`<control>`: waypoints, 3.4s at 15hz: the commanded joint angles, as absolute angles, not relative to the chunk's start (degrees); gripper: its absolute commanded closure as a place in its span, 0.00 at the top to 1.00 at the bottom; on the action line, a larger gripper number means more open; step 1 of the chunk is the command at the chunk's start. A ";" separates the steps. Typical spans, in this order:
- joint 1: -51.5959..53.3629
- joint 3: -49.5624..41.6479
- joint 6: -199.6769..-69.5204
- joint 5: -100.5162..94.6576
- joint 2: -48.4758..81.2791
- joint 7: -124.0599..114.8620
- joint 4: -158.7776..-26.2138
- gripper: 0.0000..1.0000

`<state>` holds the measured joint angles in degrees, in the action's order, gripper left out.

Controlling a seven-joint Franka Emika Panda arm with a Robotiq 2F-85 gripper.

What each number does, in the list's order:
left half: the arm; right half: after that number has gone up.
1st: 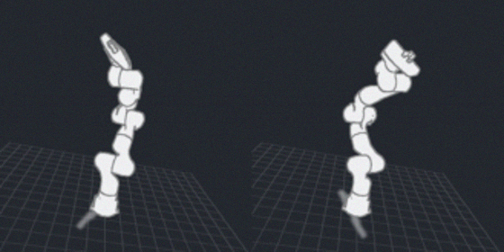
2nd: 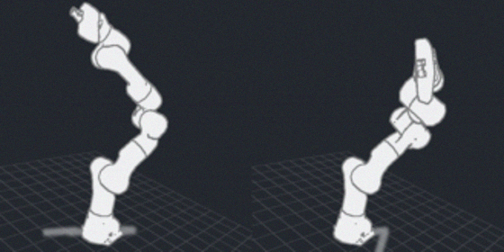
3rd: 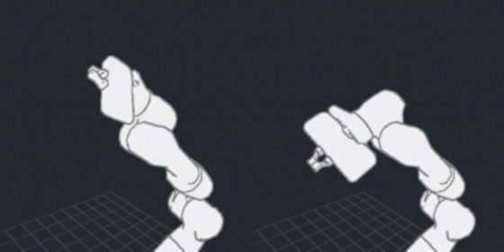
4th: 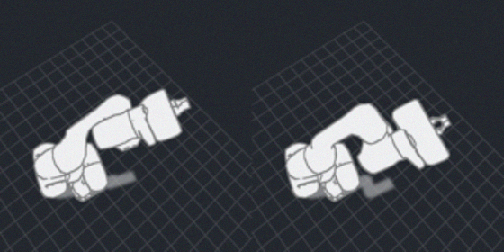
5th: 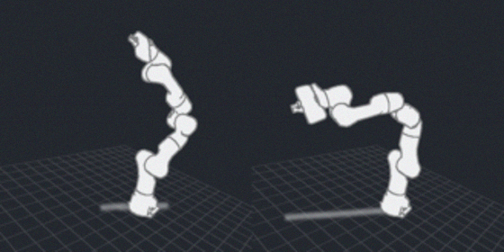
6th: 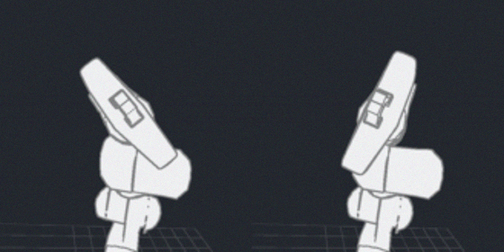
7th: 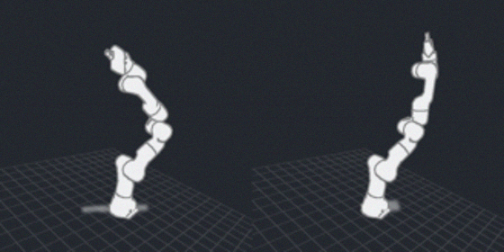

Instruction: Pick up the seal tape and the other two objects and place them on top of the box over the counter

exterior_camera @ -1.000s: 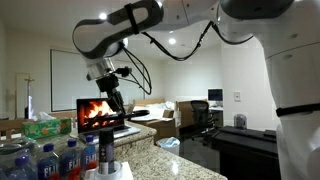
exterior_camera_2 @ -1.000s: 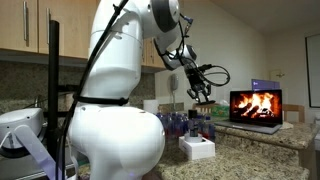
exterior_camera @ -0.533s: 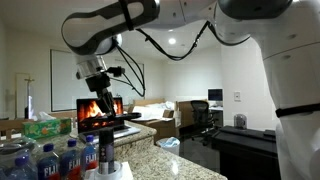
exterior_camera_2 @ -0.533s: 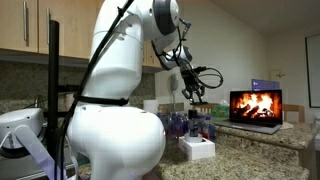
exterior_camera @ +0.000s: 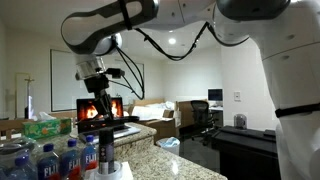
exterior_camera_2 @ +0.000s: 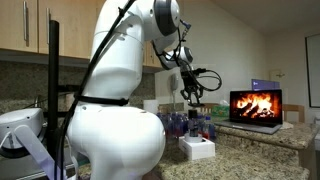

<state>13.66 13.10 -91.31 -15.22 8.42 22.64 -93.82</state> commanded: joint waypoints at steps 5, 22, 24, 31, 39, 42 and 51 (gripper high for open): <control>12.56 12.54 -93.78 -11.59 10.39 24.03 -93.19 0.16; 12.78 12.76 -90.44 -10.23 12.15 23.08 -90.08 0.16; 12.80 12.76 -89.70 -10.18 12.20 22.88 -89.82 0.16; 12.99 12.97 -88.67 -10.20 13.23 23.15 -88.53 0.16; 12.91 13.12 -88.11 -9.91 14.49 23.21 -87.31 0.16; 12.82 13.08 -88.23 -9.78 14.50 23.32 -87.43 0.16; 12.83 13.07 -87.30 -9.60 14.61 23.15 -87.15 0.69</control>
<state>13.12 12.97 -89.25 -11.27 14.04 22.73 -88.48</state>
